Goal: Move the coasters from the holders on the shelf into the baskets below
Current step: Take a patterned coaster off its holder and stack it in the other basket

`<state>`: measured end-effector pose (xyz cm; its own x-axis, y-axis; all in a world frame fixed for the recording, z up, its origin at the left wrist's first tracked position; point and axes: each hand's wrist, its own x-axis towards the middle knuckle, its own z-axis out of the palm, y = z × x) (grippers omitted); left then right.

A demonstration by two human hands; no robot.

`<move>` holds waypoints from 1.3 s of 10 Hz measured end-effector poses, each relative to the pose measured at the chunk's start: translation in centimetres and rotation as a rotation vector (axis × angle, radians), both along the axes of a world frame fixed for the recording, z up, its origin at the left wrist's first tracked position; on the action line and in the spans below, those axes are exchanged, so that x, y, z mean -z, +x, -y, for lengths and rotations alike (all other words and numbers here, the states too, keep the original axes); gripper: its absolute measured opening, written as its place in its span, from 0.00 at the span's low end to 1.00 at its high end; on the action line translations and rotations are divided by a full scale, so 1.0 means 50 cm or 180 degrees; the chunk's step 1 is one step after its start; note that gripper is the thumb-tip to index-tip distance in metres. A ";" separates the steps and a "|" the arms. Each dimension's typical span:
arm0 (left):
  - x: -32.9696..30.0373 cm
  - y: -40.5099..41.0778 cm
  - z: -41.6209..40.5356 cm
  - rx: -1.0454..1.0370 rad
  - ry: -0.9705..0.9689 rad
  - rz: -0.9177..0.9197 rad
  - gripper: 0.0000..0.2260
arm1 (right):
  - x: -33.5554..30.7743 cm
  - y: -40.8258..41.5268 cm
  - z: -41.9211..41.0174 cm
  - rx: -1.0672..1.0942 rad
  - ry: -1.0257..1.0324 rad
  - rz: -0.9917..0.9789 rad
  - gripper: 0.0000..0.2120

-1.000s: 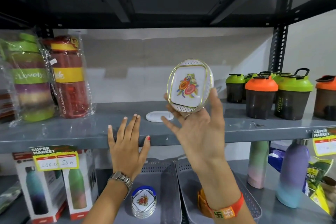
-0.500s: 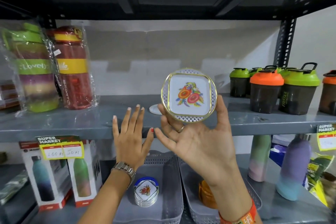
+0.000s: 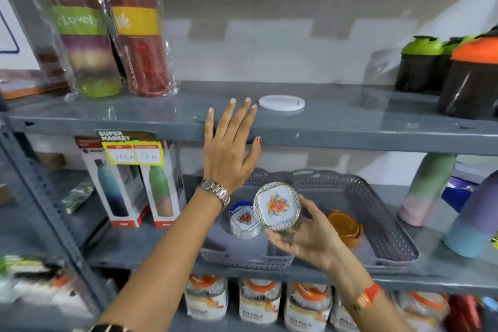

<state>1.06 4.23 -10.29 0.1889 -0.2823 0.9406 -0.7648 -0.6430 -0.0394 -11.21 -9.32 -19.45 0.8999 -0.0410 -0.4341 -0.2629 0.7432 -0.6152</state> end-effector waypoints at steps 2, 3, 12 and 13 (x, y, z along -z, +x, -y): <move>0.008 0.011 0.002 -0.0141 0.0056 0.0126 0.23 | 0.086 0.135 -0.007 0.0225 -0.1353 -0.0556 0.12; 0.011 0.015 0.005 -0.0206 0.0049 0.0205 0.23 | 0.117 0.173 -0.020 0.0071 -0.1416 -0.0726 0.07; 0.021 0.031 0.022 -0.0319 -0.0231 0.0489 0.25 | 0.230 0.232 -0.054 0.0955 -0.1965 -0.1134 0.12; 0.023 0.030 0.022 -0.0323 -0.0216 0.0497 0.25 | 0.225 0.243 -0.056 0.1230 -0.0757 -0.1089 0.18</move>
